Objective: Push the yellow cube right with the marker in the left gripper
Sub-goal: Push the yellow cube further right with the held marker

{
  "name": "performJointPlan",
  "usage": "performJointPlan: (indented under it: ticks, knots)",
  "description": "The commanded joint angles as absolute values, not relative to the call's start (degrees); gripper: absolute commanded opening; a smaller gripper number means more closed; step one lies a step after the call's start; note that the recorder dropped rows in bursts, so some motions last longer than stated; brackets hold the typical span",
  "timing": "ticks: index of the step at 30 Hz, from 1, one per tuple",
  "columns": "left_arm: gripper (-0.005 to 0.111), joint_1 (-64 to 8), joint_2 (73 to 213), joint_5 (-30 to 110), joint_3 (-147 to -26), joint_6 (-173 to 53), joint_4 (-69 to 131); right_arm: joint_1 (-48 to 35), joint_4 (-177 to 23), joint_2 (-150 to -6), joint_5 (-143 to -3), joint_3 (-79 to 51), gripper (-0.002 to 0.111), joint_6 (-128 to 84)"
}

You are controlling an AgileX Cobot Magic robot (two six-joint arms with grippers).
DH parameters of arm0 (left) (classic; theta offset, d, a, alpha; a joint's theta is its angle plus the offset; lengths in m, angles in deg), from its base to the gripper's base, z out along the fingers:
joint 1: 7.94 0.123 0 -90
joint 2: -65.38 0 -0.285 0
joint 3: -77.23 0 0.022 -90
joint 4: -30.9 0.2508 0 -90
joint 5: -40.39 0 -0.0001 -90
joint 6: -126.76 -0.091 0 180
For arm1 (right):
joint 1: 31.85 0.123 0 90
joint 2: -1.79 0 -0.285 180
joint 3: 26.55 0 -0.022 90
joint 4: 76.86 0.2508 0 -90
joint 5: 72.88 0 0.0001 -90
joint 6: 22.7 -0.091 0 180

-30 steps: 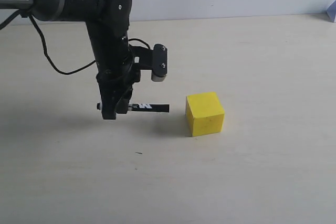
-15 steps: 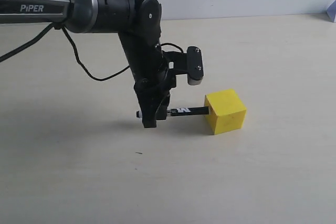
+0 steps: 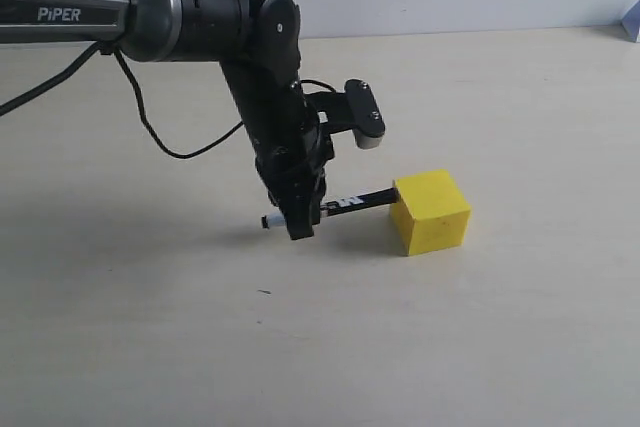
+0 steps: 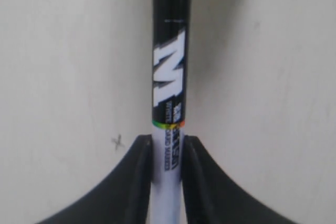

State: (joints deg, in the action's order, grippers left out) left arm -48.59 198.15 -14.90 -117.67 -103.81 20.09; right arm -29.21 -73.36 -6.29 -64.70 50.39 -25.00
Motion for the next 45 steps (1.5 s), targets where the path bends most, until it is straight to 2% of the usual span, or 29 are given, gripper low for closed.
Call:
performJointPlan:
  ticks: [1, 13, 21, 31, 38, 45]
  knots:
    - [0.000, -50.73, 198.17, -8.85, -118.41, -103.65, 18.07, -29.16, -73.37, -5.99, -65.28, 50.67, 0.000, -24.91]
    - [0.000, -48.41, 198.44, -15.35, -119.63, -100.74, 33.02, -29.16, -73.37, -5.99, -65.28, 50.67, 0.000, -24.91]
    - [0.000, -49.30, 201.11, -19.76, -125.66, -105.26, 29.60, -29.16, -73.37, -5.99, -65.28, 50.67, 0.000, -24.91]
    - [0.000, -55.22, 207.89, -22.31, -138.26, -105.26, 29.10, -29.16, -73.37, -5.99, -65.28, 50.67, 0.000, -24.91]
    - [0.000, -54.28, 208.52, -29.17, -141.64, -104.29, 28.75, -29.16, -73.37, -5.99, -65.28, 50.67, 0.000, -24.91]
    - [0.000, -53.27, 210.91, -29.57, -141.64, -102.07, 31.56, -29.16, -73.37, -5.99, -65.28, 50.67, 0.000, -24.91]
